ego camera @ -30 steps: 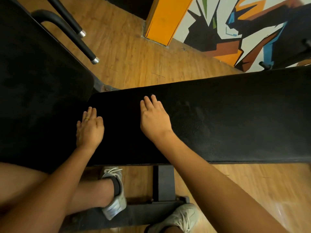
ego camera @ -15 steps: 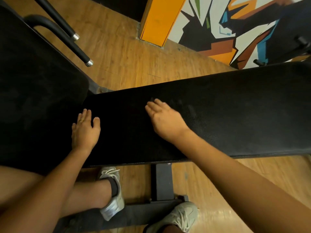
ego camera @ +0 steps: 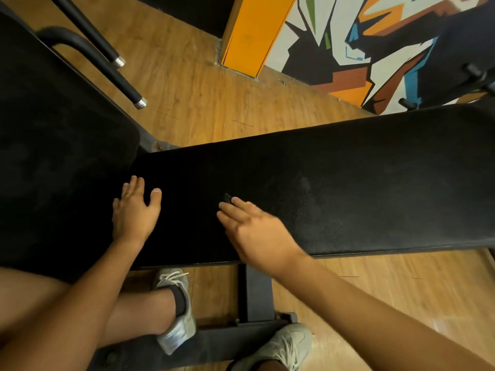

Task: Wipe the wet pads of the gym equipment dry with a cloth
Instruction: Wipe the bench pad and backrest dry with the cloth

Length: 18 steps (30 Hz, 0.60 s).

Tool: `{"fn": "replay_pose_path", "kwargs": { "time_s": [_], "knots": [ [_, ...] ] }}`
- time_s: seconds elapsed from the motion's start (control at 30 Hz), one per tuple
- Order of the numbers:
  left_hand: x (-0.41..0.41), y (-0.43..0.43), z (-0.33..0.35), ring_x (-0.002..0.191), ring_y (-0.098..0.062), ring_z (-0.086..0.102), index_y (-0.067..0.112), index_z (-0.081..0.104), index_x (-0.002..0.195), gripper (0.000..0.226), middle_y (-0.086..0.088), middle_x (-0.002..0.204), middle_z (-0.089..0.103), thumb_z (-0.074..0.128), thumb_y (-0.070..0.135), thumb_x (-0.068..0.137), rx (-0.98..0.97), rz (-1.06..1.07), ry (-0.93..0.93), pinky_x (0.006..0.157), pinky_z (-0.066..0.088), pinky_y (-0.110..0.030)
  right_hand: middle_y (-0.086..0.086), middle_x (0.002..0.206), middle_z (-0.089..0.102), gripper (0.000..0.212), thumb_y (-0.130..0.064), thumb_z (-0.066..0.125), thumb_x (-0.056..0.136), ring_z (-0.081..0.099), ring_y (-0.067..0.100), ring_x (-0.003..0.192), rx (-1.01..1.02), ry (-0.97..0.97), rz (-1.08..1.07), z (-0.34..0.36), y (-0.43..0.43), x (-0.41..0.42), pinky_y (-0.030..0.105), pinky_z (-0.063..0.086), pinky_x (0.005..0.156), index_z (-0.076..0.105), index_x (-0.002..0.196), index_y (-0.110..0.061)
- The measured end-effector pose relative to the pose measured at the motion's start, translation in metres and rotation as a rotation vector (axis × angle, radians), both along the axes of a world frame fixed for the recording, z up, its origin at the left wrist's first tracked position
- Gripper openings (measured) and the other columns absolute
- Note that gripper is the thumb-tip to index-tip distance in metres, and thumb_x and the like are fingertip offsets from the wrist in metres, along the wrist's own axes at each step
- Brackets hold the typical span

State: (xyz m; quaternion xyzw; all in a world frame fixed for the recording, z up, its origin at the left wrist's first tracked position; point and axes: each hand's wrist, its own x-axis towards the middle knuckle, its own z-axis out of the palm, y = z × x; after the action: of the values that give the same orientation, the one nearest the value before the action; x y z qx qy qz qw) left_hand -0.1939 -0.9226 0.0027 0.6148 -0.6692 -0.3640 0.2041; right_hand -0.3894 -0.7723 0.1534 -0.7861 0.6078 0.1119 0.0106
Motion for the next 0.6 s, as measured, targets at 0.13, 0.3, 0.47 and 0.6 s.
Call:
{"fn": "replay_pose_path", "kwargs": {
  "time_s": [0.13,0.3,0.47,0.6],
  "knots": [
    [0.001,-0.002,-0.004,0.155,-0.026,0.014,0.007,0.031,0.157,0.060,-0.009,0.167,0.021,0.037,0.040,0.108,-0.002,-0.003,-0.006,0.125,0.012,-0.050,0.011,0.154,0.047,0.053,-0.006,0.061,0.092,0.038,0.032,0.145,-0.139,0.131,-0.203,0.040,-0.035,-0.074,0.041,0.028,0.119,0.052,0.144,-0.010],
    [-0.002,-0.001,-0.002,0.155,-0.027,0.015,0.007,0.031,0.157,0.060,-0.009,0.167,0.021,0.036,0.041,0.108,-0.002,-0.001,-0.035,0.124,0.012,-0.050,0.012,0.156,0.043,0.048,-0.020,0.052,0.102,0.032,0.035,0.147,-0.273,0.166,-0.511,0.084,-0.036,-0.121,0.044,0.031,0.118,0.047,0.148,-0.007],
    [0.000,-0.004,-0.001,0.154,-0.030,0.015,0.003,0.028,0.157,0.058,-0.014,0.166,0.021,0.031,0.035,0.109,0.033,-0.051,-0.071,0.123,0.015,-0.054,0.016,0.138,0.061,0.050,-0.019,0.071,0.085,0.053,0.037,0.132,-0.216,0.108,-0.233,0.030,0.013,-0.029,0.046,0.045,0.109,0.064,0.132,-0.003],
    [-0.018,0.002,0.017,0.153,-0.033,0.017,0.000,0.033,0.154,0.052,-0.017,0.165,0.025,0.032,0.025,0.108,-0.039,-0.051,-0.115,0.119,0.020,-0.061,0.011,0.142,0.059,0.051,-0.017,0.071,0.086,0.053,0.034,0.134,-0.152,0.071,-0.065,0.030,0.031,-0.022,0.043,0.045,0.110,0.062,0.136,-0.008]
  ]
}}
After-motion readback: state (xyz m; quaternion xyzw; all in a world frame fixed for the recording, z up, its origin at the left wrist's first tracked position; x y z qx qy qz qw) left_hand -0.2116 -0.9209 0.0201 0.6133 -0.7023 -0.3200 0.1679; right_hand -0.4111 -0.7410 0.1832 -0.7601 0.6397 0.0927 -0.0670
